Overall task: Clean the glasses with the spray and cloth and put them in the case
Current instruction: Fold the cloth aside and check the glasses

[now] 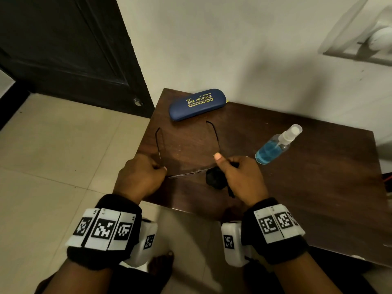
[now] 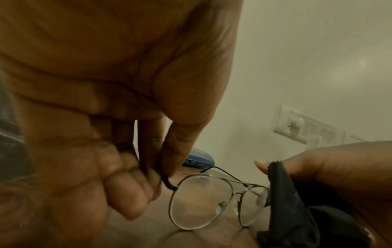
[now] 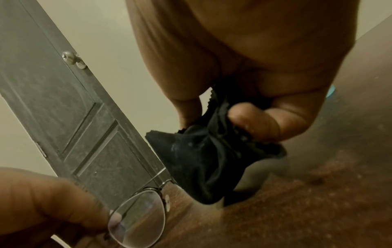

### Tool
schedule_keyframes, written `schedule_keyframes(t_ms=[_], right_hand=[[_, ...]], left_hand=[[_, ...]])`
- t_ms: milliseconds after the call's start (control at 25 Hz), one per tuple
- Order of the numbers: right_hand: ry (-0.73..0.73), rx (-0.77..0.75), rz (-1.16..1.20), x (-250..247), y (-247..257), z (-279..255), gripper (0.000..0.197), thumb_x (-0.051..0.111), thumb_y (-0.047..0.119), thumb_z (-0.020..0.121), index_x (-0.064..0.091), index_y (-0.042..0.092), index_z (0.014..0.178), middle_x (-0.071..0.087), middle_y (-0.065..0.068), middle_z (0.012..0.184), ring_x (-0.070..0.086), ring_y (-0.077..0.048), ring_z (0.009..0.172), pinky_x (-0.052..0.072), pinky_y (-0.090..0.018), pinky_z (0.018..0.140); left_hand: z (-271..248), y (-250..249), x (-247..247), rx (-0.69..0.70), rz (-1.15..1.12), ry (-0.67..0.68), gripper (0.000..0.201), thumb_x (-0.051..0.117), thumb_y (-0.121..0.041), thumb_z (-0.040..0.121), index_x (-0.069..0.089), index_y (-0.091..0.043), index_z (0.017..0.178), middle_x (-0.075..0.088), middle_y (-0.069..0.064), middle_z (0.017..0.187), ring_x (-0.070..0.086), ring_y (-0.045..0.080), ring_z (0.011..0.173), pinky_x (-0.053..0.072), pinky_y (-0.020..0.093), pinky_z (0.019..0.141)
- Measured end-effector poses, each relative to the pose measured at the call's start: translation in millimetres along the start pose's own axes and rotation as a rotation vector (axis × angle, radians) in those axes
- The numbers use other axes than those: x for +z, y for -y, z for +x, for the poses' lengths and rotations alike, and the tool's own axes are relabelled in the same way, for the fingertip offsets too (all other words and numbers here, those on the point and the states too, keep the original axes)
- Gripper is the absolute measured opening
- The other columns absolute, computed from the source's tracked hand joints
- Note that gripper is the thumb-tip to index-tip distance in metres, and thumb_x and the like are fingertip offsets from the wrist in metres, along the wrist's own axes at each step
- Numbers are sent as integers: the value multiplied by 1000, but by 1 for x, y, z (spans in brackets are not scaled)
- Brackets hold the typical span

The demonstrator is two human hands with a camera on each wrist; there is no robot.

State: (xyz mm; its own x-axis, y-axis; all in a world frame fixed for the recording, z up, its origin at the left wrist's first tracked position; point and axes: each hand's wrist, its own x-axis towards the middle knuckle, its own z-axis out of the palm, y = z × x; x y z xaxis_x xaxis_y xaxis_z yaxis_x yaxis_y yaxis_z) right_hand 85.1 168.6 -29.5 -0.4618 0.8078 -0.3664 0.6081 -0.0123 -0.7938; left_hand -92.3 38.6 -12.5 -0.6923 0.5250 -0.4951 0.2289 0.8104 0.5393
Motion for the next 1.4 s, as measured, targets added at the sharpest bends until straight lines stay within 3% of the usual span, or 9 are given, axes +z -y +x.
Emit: schedule_keyframes(t_ms=[200,320,400,560,680,760,920,1120,1400], right_hand=[[-10,103,68,-6,7,-8,64,63,64,76,60,16,118,62,3,112,59,-14,102,53,-42,90],[56,146,127,-20,15,-16,85,78,46,72,35,22,141,45,2,125,50,-20,116,51,-48,94],[112,114,93,-30,15,-23,98,85,28,68,25,27,145,40,-2,135,46,-25,123,50,-50,95],[140,111,203,-51,7,-39,73,73,-2,75,42,27,135,50,-3,127,60,-23,105,57,-30,68],[93,23,308,-79,-1,-60,38,60,-6,82,59,15,114,64,-10,107,67,-13,79,48,-15,51],[81,-18,360,-100,-9,-76,25,58,-5,87,63,7,108,69,-7,89,66,-6,64,47,-14,48],[53,-41,446,-136,-37,-104,16,59,5,92,67,1,105,73,-10,87,72,-17,77,56,-25,64],[-186,-104,282,-176,-76,-114,8,66,16,89,72,15,95,74,-1,87,71,-13,82,58,-32,77],[-339,60,222,-223,-119,-75,24,76,3,74,72,9,97,72,-10,93,68,-21,86,56,-39,85]], left_hand=[[-7,-7,-2,15,251,-122,32,60,-44,84,68,-14,88,66,9,82,65,34,83,47,32,72],[-22,-24,-6,90,245,-309,31,55,-41,87,66,-13,91,66,11,86,63,34,82,47,34,70],[-35,-35,-2,323,108,-364,22,56,-35,89,70,-18,89,70,7,85,64,28,80,48,33,70],[-68,-60,32,573,-305,-65,27,65,-14,85,66,-27,108,68,-4,99,63,8,90,49,24,83],[-89,-75,62,432,-475,225,63,69,1,77,49,-25,132,57,-7,117,55,6,107,43,20,91],[-99,-79,77,356,-544,365,49,69,1,78,58,-18,122,67,-6,108,63,9,103,47,20,85],[-121,-88,106,385,-552,457,6,69,-10,83,72,-12,78,72,0,74,65,10,70,49,25,70],[-147,-124,150,283,-566,498,16,63,-12,89,63,4,92,63,14,77,61,22,70,54,23,52],[-133,-178,216,240,-534,422,16,55,-4,93,63,-5,79,57,9,70,58,17,64,55,20,49]])
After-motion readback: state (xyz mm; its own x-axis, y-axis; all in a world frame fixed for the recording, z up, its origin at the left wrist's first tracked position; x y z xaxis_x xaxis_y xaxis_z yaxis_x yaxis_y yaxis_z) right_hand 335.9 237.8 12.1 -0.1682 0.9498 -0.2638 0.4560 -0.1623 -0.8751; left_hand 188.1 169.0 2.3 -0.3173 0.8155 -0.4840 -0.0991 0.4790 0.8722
